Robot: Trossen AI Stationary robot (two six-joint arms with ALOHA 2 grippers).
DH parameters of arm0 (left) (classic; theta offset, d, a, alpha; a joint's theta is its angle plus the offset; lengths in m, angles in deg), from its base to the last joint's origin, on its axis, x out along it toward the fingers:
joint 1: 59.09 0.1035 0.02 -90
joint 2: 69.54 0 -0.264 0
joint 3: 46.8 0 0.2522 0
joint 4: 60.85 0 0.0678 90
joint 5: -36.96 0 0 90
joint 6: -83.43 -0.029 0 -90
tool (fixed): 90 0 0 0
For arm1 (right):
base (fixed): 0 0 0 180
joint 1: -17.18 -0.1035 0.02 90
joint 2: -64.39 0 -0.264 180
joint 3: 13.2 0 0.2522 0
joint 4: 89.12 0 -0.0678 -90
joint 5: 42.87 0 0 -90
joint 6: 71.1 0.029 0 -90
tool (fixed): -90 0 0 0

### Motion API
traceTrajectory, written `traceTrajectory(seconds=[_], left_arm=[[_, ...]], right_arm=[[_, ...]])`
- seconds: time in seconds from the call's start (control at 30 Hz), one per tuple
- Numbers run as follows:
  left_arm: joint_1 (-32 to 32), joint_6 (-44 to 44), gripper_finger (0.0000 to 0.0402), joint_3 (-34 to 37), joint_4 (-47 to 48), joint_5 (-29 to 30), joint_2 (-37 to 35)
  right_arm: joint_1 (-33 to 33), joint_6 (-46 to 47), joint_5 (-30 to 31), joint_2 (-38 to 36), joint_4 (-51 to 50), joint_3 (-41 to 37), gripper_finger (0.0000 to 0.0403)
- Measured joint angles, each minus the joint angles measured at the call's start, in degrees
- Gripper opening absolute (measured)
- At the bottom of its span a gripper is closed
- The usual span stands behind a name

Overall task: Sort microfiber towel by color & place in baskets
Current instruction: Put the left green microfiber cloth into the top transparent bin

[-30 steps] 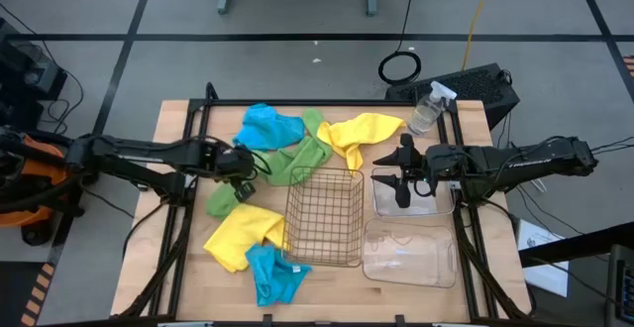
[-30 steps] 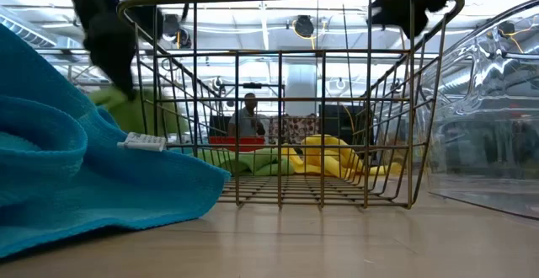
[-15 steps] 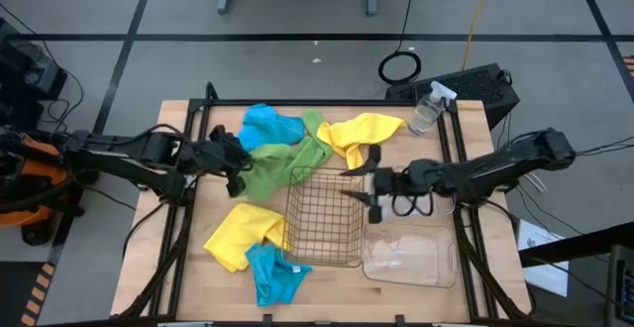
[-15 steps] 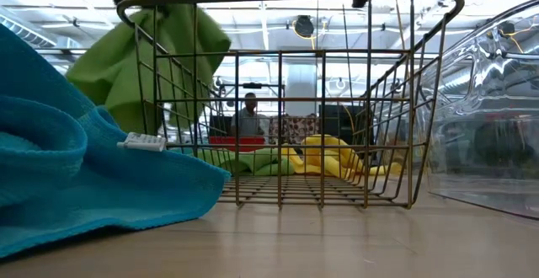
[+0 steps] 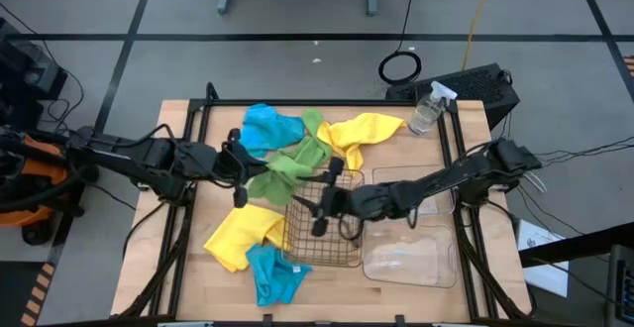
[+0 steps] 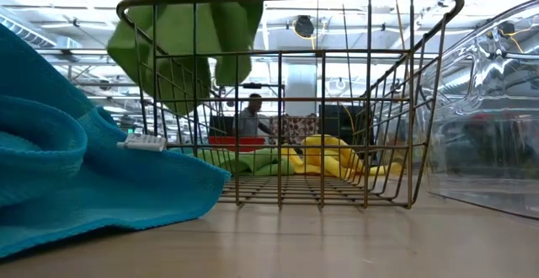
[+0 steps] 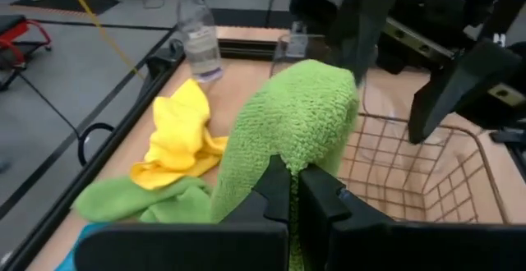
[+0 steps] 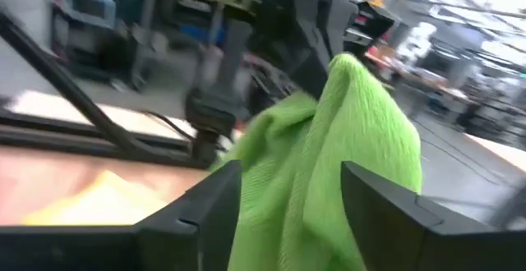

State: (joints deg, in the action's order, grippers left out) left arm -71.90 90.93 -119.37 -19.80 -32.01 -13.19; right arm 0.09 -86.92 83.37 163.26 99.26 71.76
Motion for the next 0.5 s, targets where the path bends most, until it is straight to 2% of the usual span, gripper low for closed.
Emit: traceTrajectory(seconds=[0.13, 0.2, 0.33, 0.5], left_arm=[[-1.89, -0.39, 0.0004, 0.0, -1.64, -0.07, 2.47], [-2.99, -1.86, 0.0004, 0.0, -3.88, -0.23, 3.75], [-4.57, -6.53, 0.0004, 0.0, -10.26, -4.67, 5.78], [-5.75, -13.42, 0.0004, 0.0, -18.18, -8.77, 6.82]], right_arm=[[-1.06, -2.31, 11.29, 5.24, -5.82, 6.94, 0.026], [-1.09, -3.45, 13.31, 7.0, -6.25, 8.22, 0.029], [-0.34, -2.03, 13.18, 8.38, -6.92, 8.48, 0.0325], [1.08, 0.36, 7.78, 8.51, -8.87, 8.53, 0.0316]])
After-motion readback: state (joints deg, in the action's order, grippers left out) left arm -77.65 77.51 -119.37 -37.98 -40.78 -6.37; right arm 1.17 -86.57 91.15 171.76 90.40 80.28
